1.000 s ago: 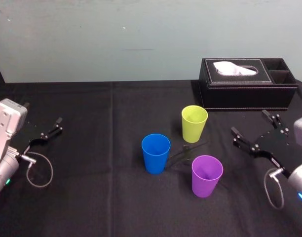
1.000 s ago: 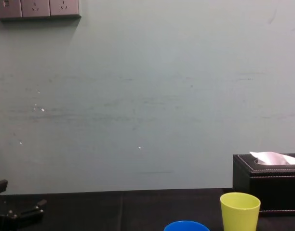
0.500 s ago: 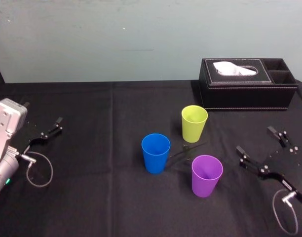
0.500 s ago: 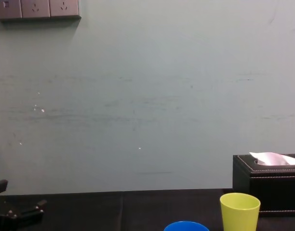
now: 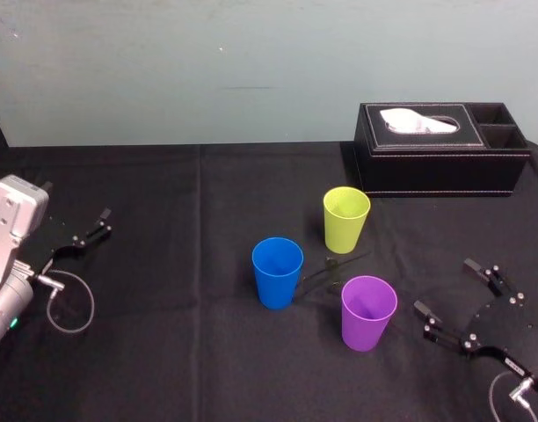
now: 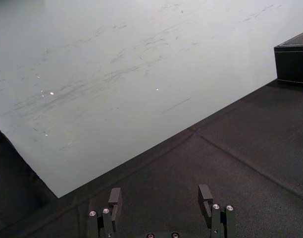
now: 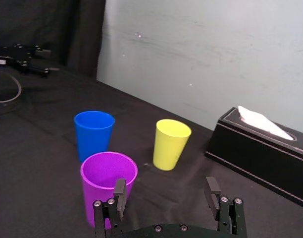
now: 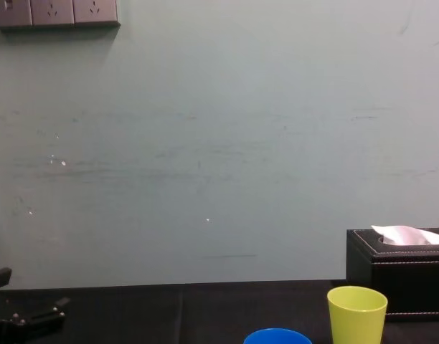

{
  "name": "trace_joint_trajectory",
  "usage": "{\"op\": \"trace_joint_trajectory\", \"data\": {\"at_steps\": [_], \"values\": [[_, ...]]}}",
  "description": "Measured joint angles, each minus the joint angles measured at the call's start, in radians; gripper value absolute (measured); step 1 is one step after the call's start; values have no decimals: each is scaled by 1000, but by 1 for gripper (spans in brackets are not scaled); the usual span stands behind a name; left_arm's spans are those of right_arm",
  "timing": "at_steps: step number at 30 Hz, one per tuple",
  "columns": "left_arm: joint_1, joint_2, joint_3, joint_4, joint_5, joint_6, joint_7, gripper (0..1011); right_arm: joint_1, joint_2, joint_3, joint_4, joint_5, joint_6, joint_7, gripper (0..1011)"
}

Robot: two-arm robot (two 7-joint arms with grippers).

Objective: Stack the three plastic cups sequentially using one hand.

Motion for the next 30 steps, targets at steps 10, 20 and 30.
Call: {"op": "trace_joint_trajectory", "data": {"at_steps": [10, 20, 30], "values": [[0, 0, 0, 0, 0, 0, 0, 1010, -3, -12, -12, 17, 13, 10, 71, 1000], [0, 0, 0, 0, 0, 0, 0, 1010, -1, -34, -20, 28, 7, 26, 115, 1000], [0, 0, 0, 0, 0, 0, 0, 1010, 16, -58, -23, 52, 6, 51, 163, 1000]]}}
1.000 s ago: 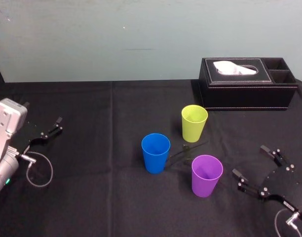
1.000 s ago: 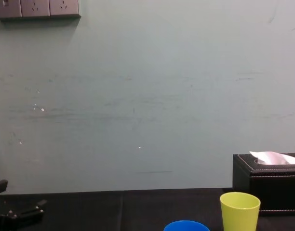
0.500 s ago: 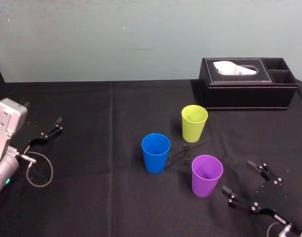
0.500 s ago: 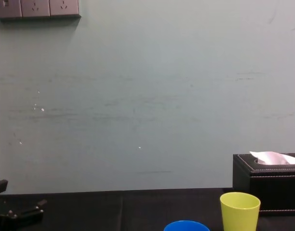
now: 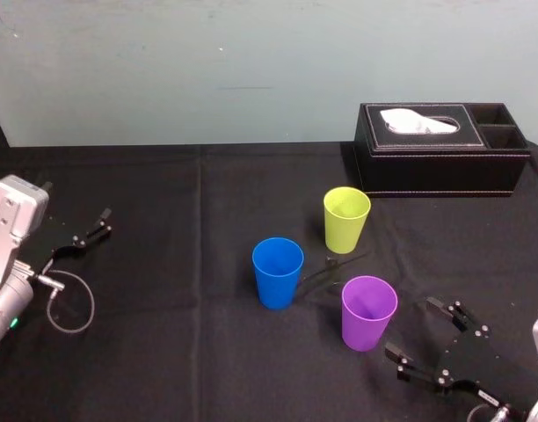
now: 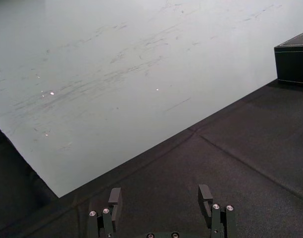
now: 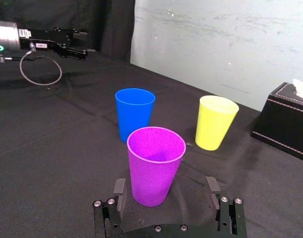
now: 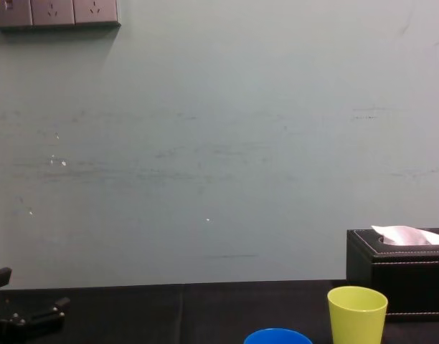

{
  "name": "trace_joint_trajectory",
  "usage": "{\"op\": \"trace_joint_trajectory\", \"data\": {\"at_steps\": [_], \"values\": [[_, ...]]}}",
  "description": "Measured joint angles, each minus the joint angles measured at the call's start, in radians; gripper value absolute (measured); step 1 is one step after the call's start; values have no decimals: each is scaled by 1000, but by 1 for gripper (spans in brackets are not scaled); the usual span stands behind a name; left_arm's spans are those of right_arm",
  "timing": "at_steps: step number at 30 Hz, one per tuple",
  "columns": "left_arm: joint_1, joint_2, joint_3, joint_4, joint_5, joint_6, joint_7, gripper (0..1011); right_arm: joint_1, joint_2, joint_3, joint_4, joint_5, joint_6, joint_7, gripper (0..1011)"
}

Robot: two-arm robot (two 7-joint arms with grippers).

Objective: Stack the three plastic cups sequentially using one hand.

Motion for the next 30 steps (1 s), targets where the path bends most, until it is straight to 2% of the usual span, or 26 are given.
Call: {"op": "trace_joint_trajectory", "data": {"at_steps": [30], "values": [[0, 0, 0, 0, 0, 0, 0, 1010, 52, -82, 10, 46, -13, 56, 109, 1000]]}}
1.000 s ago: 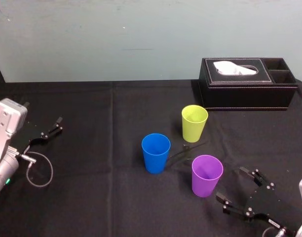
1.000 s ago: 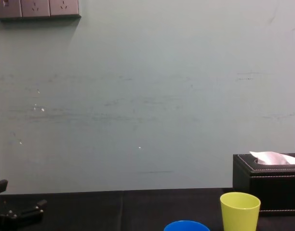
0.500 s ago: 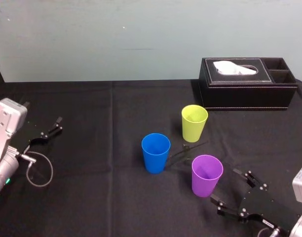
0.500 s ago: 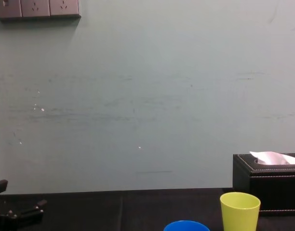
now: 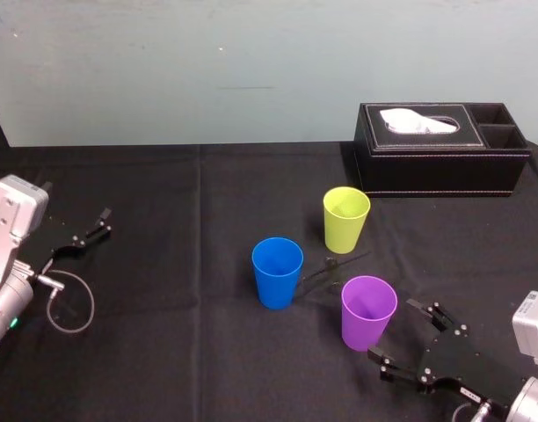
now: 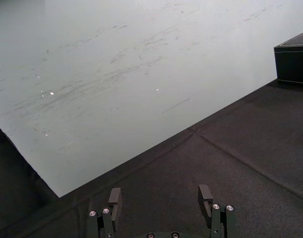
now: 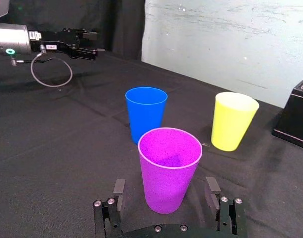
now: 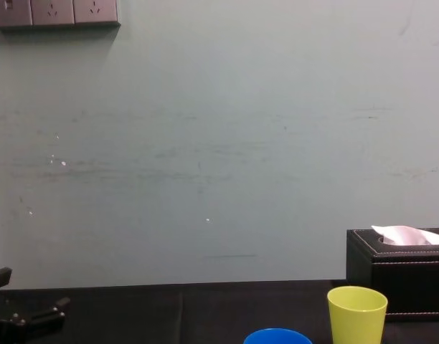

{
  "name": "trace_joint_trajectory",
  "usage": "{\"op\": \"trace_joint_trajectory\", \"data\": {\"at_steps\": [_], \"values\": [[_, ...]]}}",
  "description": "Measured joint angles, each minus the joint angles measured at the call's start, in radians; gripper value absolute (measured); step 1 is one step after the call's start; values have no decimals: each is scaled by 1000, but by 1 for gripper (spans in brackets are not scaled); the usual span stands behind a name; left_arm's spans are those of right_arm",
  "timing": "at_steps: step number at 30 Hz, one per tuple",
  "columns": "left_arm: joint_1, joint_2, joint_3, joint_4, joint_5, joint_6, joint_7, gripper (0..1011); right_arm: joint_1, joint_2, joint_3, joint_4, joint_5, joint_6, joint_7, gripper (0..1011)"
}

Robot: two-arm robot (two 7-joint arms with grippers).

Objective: Stack the three plastic cups sequentially using one hand.

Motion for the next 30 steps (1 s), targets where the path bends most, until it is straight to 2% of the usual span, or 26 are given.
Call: {"op": "trace_joint_trajectory", "data": {"at_steps": [15, 30], "values": [[0, 0, 0, 0, 0, 0, 0, 1010, 31, -44, 8, 20, -20, 25, 24, 1000], [0, 0, 0, 0, 0, 0, 0, 1010, 59, -66, -2, 28, -32, 36, 33, 1000]]}}
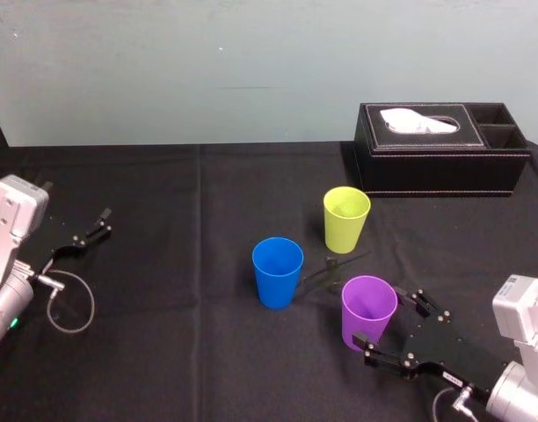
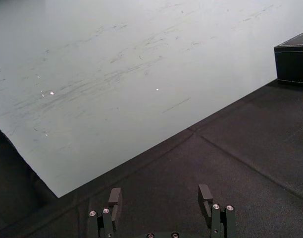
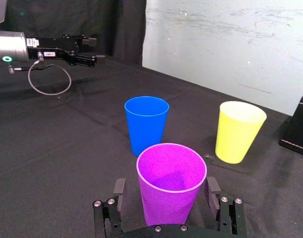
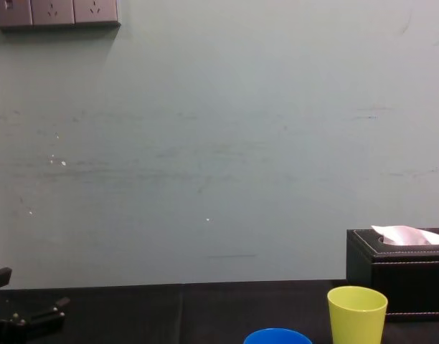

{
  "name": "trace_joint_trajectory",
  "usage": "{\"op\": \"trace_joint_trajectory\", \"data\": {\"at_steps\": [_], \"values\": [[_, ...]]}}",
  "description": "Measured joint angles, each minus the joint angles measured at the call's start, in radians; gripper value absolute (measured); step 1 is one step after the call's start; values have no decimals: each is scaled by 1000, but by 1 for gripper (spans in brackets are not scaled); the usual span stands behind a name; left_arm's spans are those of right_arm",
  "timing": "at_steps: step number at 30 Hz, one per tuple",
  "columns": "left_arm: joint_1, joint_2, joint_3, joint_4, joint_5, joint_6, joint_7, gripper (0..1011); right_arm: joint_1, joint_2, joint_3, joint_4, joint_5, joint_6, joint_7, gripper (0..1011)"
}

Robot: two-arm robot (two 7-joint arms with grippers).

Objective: Stack the three plastic cups sequentially using one hand.

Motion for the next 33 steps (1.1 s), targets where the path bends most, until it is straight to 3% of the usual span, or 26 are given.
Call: {"op": "trace_joint_trajectory", "data": {"at_steps": [33], "values": [[0, 0, 0, 0, 0, 0, 0, 1010, 66, -44, -38, 44, -21, 20, -11, 1000]]}}
